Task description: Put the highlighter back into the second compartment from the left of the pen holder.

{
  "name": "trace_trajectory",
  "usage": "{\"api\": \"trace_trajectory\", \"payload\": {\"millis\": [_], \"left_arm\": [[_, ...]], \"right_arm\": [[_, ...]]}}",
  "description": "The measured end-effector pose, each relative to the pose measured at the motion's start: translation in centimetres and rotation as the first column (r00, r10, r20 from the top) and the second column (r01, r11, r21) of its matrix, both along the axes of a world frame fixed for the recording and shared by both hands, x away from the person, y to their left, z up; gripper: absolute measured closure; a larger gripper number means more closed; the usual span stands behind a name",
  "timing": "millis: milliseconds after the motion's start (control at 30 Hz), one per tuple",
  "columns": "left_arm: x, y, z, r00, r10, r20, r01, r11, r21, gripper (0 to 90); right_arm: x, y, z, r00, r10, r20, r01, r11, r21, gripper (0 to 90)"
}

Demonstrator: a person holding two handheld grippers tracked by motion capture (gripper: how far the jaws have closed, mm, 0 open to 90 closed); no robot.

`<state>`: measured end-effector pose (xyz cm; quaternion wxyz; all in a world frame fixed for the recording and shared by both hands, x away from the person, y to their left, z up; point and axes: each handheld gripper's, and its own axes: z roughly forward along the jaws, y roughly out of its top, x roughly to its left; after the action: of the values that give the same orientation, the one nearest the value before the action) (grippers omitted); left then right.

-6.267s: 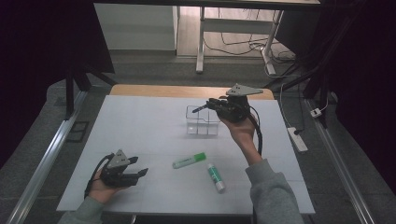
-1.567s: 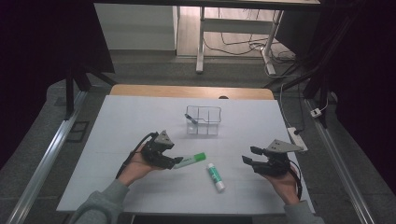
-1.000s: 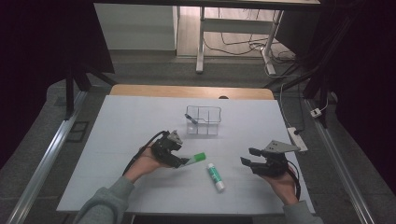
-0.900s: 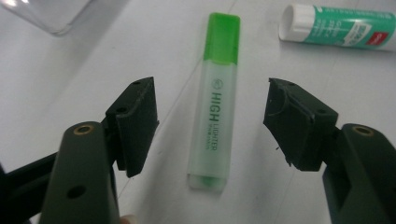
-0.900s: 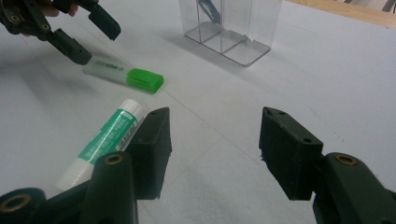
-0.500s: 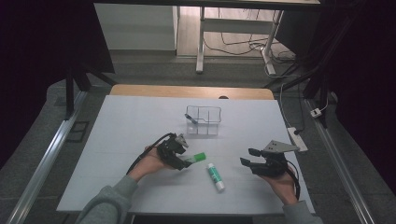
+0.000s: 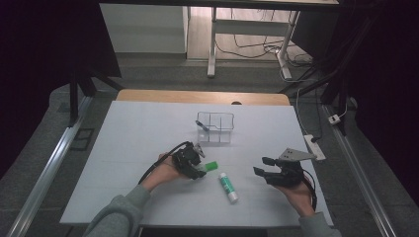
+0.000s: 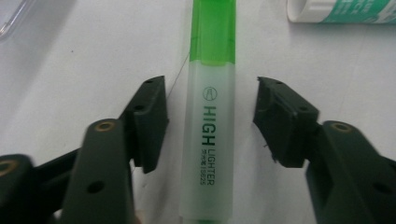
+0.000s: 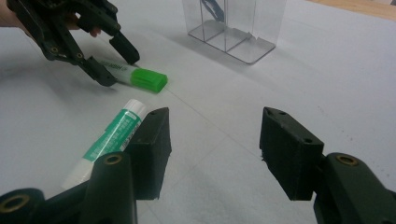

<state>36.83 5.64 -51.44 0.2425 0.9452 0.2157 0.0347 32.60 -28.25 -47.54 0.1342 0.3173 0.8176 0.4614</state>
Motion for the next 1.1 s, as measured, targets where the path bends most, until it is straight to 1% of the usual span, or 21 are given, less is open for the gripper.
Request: {"api": "trace_trajectory", "payload": {"millis": [100, 200, 333, 400, 667, 767, 833, 900, 1000, 1100], "left_arm": [[0.0, -0.2, 0.0, 1.0000, -0.002, 0.007, 0.002, 0.9999, 0.013, 49.8], [0.0, -0.1, 0.0, 0.9999, -0.004, 0.012, 0.004, 0.9998, 0.018, 54.9], [-0.5, -0.5, 0.1, 0.9991, -0.029, 0.032, 0.028, 0.9988, 0.040, 64.6], [-0.6, -0.6, 0.2, 0.9989, -0.028, 0.037, 0.026, 0.9984, 0.049, 64.9], [-1.0, -0.7, 0.2, 0.9972, -0.031, 0.068, 0.028, 0.9981, 0.056, 65.6], [-1.0, -0.5, 0.2, 0.9969, -0.027, 0.073, 0.024, 0.9987, 0.045, 65.7], [-1.0, -0.3, 0.3, 0.9963, -0.016, 0.084, 0.013, 0.9991, 0.041, 65.7], [-0.9, 0.1, 0.6, 0.9965, -0.009, 0.083, 0.008, 0.9998, 0.018, 65.7], [-1.0, 0.8, 1.1, 0.9949, 0.003, 0.101, -0.003, 1.0000, -0.007, 65.6], [-1.1, 1.7, 1.6, 0.9942, 0.029, 0.104, -0.022, 0.9978, -0.062, 65.6]], "right_arm": [[0.0, -0.1, 0.1, 1.0000, -0.003, 0.003, 0.003, 1.0000, -0.001, 43.0], [0.0, -0.2, 0.1, 1.0000, -0.005, 0.001, 0.005, 1.0000, -0.001, 43.0], [0.0, -0.1, 0.1, 1.0000, -0.004, 0.002, 0.004, 1.0000, -0.003, 43.0], [0.0, -0.1, 0.1, 1.0000, -0.004, 0.003, 0.004, 1.0000, -0.004, 43.0], [0.0, -0.2, 0.2, 1.0000, -0.004, 0.008, 0.004, 1.0000, -0.008, 43.0], [0.0, -0.1, 0.2, 0.9999, -0.005, 0.010, 0.005, 1.0000, -0.006, 43.0], [-0.1, -0.1, 0.2, 0.9999, -0.005, 0.011, 0.005, 0.9999, -0.009, 43.0], [-0.1, -0.2, 0.2, 0.9999, -0.006, 0.012, 0.006, 1.0000, -0.005, 43.0], [-0.1, -0.2, 0.2, 0.9999, -0.006, 0.013, 0.006, 1.0000, -0.004, 43.0], [-0.1, -0.1, 0.2, 0.9999, -0.005, 0.014, 0.005, 1.0000, -0.007, 43.0]]}}
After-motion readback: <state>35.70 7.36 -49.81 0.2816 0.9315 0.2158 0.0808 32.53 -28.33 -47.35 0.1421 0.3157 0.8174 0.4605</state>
